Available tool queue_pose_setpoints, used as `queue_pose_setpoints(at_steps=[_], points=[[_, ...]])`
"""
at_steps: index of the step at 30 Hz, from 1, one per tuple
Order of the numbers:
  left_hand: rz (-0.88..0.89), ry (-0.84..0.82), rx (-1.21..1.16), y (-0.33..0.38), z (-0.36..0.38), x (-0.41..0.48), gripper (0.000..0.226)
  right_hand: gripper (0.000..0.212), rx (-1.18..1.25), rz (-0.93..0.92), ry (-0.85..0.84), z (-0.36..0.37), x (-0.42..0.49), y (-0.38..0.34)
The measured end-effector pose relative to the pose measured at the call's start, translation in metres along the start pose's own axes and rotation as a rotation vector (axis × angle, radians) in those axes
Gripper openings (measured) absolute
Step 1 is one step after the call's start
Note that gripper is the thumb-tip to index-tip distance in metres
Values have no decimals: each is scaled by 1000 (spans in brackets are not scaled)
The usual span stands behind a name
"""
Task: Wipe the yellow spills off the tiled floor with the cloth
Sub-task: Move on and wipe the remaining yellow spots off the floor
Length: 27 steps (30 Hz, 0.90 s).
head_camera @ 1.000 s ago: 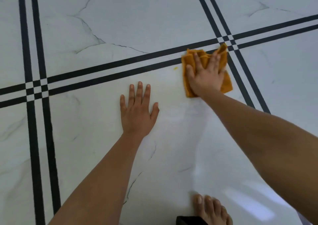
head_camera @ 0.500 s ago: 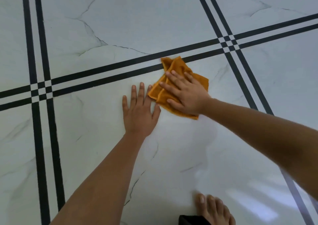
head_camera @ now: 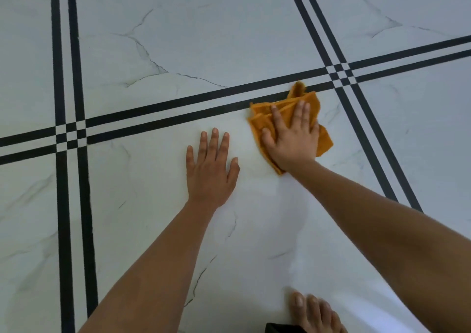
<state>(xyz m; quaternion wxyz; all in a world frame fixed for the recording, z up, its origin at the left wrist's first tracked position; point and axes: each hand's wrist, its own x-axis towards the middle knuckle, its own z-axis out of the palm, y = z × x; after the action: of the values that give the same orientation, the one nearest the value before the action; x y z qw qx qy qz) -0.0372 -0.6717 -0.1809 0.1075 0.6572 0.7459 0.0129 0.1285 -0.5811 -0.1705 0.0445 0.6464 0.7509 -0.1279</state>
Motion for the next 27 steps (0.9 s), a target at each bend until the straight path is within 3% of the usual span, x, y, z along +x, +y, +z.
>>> queue_pose_setpoints(at_steps=[4,5,8,9,10,13,14,17,18,19,22,23,26,27], points=[[-28,17,-74,-7,-4,-9,72,65,-125,-574,-99,-2,-23,18],[-67,31,-88,-11,-4,-14,71,64,-137,-586,-110,-6,-17,23],[-119,53,-55,-24,-1,-26,69,64,-30,-187,-35,-2,0,-4],[-120,47,-36,-28,0,-30,68,64,-25,-138,-39,2,-3,-25],[-130,36,-23,-33,1,-34,67,64,-35,-205,-55,8,-10,-42],[-212,21,21,-53,-3,-46,69,62,-99,-684,-124,11,-19,-52],[-254,22,16,-63,-4,-51,70,64,-108,-709,-119,6,-7,-52],[-362,36,-31,-91,-7,-69,72,64,8,-265,-26,7,12,-73],[-401,46,-37,-100,-7,-75,72,62,17,-215,-26,12,3,-91],[-444,55,-35,-109,-8,-83,73,62,-2,-315,-35,19,-10,-111],[-523,74,-19,-123,-9,-100,72,63,-86,-885,-112,29,-39,-131],[-545,73,-17,-128,-9,-108,71,63,-85,-949,-106,28,-32,-139],[-607,64,-40,-140,-7,-123,71,60,-65,-634,-82,33,-17,-171],[-623,71,-41,-143,-7,-127,71,59,-79,-613,-74,37,-24,-183]])
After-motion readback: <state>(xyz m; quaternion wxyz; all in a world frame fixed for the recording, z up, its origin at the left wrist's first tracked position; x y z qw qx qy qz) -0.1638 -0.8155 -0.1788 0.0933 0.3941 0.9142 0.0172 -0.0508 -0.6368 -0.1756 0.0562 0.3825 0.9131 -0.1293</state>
